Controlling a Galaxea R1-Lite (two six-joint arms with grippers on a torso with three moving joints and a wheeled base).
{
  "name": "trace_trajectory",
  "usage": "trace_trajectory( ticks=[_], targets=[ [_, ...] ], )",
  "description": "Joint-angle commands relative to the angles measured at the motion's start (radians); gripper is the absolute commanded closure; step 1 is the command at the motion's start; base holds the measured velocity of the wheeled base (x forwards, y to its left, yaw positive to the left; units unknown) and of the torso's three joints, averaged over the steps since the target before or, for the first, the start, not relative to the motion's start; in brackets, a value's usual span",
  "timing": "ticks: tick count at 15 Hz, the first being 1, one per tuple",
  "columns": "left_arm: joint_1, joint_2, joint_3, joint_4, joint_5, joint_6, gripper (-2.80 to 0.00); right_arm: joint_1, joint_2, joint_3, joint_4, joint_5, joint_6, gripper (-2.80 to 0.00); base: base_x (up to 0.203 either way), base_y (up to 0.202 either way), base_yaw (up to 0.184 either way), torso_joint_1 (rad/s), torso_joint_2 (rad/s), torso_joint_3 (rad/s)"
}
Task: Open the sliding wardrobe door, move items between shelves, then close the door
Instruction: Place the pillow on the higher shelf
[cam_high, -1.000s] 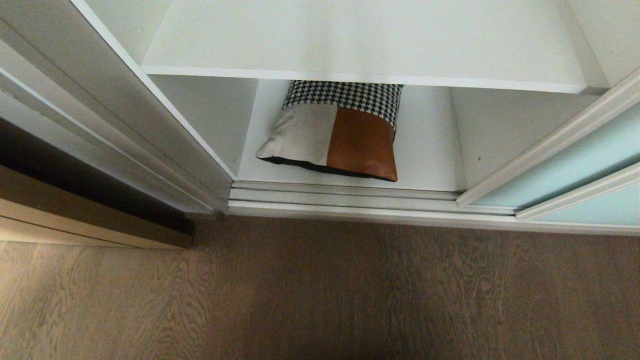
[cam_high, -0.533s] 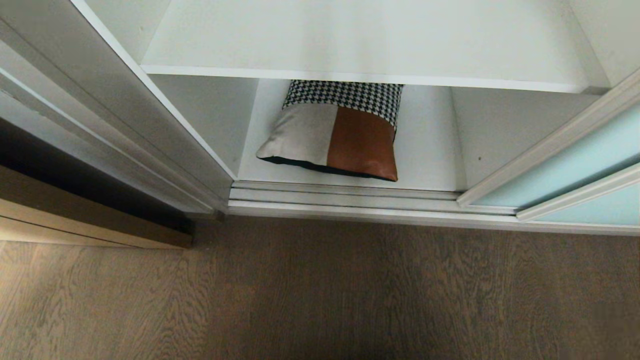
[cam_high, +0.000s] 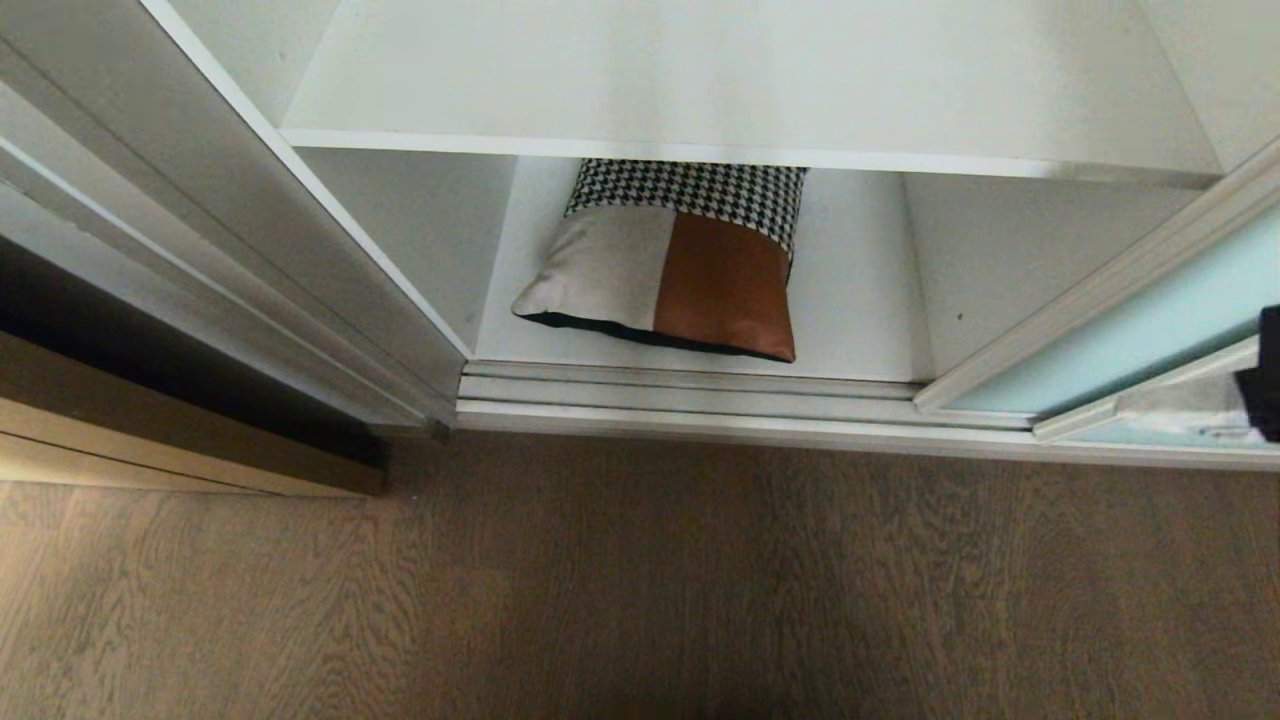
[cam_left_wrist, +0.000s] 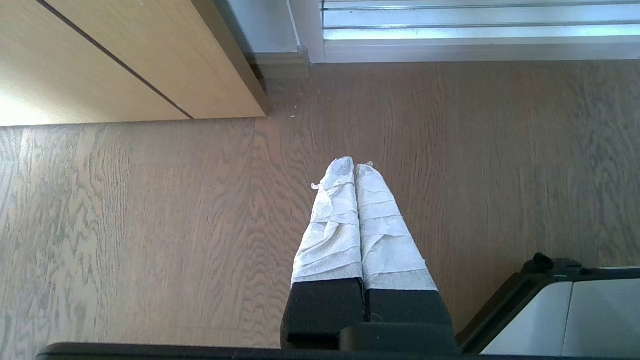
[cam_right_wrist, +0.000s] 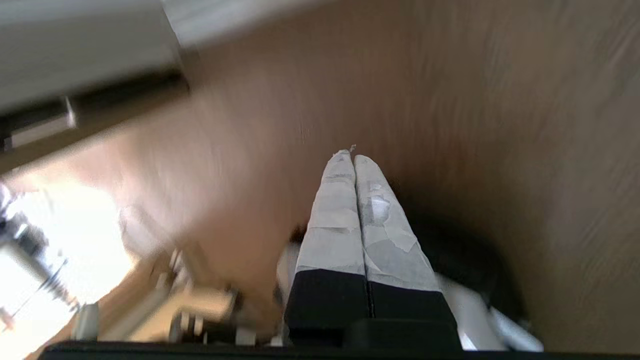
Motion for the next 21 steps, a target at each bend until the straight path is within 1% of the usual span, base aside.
trace_trajectory(
  ticks=[1,2,4,6,8,10,13,15,16,17,21],
  targets=[
    [0.000,0.000,0.000,0.000,0.000,0.000,0.00,-0.001,0.071,0.190,-0.133,0.040,-0.002,0.00,0.000,0.000,0.000,0.000,0.00,0.000],
    [0.000,0.000,0.000,0.000,0.000,0.000,0.00,0.002,0.116,0.261,-0.234,0.052,-0.005,0.00,0.000,0.000,0.000,0.000,0.00,0.000],
    [0.000,0.000,0.000,0.000,0.000,0.000,0.00,0.018,0.219,0.347,-0.402,0.062,-0.008,0.00,0.000,0.000,0.000,0.000,0.00,0.000],
    [0.000,0.000,0.000,0.000,0.000,0.000,0.00,0.036,0.320,0.396,-0.520,0.067,-0.009,0.00,0.000,0.000,0.000,0.000,0.00,0.000],
    [0.000,0.000,0.000,0.000,0.000,0.000,0.00,0.074,0.426,0.425,-0.634,0.066,-0.010,0.00,0.000,0.000,0.000,0.000,0.00,0.000],
    [0.000,0.000,0.000,0.000,0.000,0.000,0.00,0.101,0.524,0.437,-0.740,0.062,-0.010,0.00,0.000,0.000,0.000,0.000,0.00,0.000],
    [0.000,0.000,0.000,0.000,0.000,0.000,0.00,0.140,0.658,0.421,-0.852,0.061,-0.011,0.00,0.000,0.000,0.000,0.000,0.00,0.000],
    [0.000,0.000,0.000,0.000,0.000,0.000,0.00,0.171,0.741,0.386,-0.916,0.063,-0.004,0.00,0.000,0.000,0.000,0.000,0.00,0.000],
    [0.000,0.000,0.000,-0.001,0.000,0.000,0.00,0.183,0.777,0.348,-0.934,0.064,0.000,0.00,0.000,0.000,0.000,0.000,0.00,0.000],
    [0.000,0.000,0.000,0.000,0.000,0.000,0.00,0.191,0.812,0.307,-0.942,0.065,0.002,-2.80,0.000,0.000,0.000,0.000,0.00,0.000],
    [0.000,0.000,0.000,0.000,0.000,0.000,0.00,0.195,0.921,0.149,-0.949,0.067,0.001,-2.80,0.000,0.000,0.000,0.000,0.00,0.000]
  ],
)
